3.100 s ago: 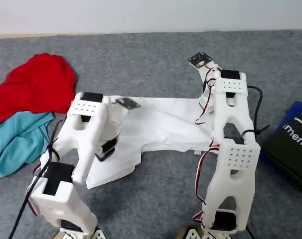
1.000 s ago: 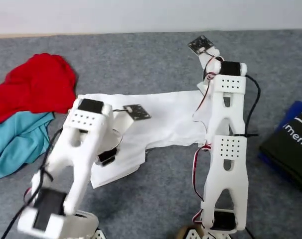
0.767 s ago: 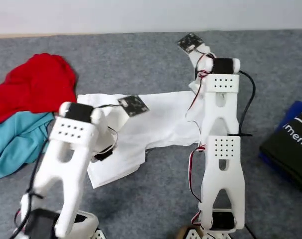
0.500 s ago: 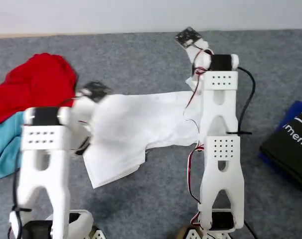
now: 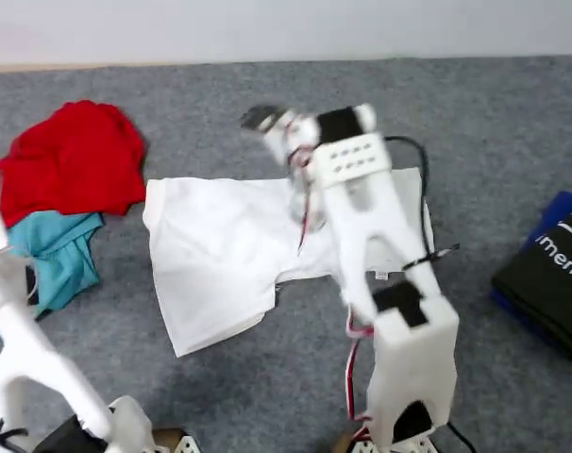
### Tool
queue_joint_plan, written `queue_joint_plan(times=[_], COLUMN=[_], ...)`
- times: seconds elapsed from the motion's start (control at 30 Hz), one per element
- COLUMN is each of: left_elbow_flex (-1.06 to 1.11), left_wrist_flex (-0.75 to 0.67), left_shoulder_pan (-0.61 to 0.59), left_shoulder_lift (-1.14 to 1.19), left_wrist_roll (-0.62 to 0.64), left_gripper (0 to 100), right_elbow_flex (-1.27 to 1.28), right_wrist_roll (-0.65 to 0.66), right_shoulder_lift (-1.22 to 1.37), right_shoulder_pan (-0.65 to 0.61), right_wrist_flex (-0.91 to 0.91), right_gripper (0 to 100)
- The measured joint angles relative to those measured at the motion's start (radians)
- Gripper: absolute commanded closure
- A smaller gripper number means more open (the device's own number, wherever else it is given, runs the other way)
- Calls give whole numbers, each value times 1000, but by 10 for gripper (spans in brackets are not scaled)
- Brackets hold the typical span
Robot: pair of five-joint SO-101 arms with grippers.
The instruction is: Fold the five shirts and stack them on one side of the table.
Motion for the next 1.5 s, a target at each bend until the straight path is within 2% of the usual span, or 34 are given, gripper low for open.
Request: queue_joint_plan(times=[0.13, 0.3, 0.47, 0.6, 0.77, 1.0, 1.27, 1.5], left_elbow_flex=[100, 230, 287, 288, 288, 288, 288, 288], left_wrist_flex=[-89, -175, -215, -216, -210, -207, -207, -207], left_shoulder_pan=[-71, -87, -89, -89, -89, -129, -141, -141], left_shoulder_lift=[0, 0, 0, 0, 0, 0, 0, 0], left_wrist_roll=[0, 0, 2, 0, 0, 0, 0, 0], left_gripper=[992, 992, 992, 992, 992, 992, 992, 992], right_elbow_flex=[222, 430, 514, 571, 612, 614, 601, 508], right_wrist_roll=[0, 8, 40, 46, 48, 91, 247, 279], right_shoulder_lift=[-143, -226, -245, -245, -209, -89, -3, 69], right_shoulder_pan=[-146, -304, -470, -562, -585, -620, -618, -592], right_wrist_flex=[0, -78, -167, -265, -410, -482, -525, -514], right_gripper=[822, 808, 800, 732, 731, 735, 840, 923])
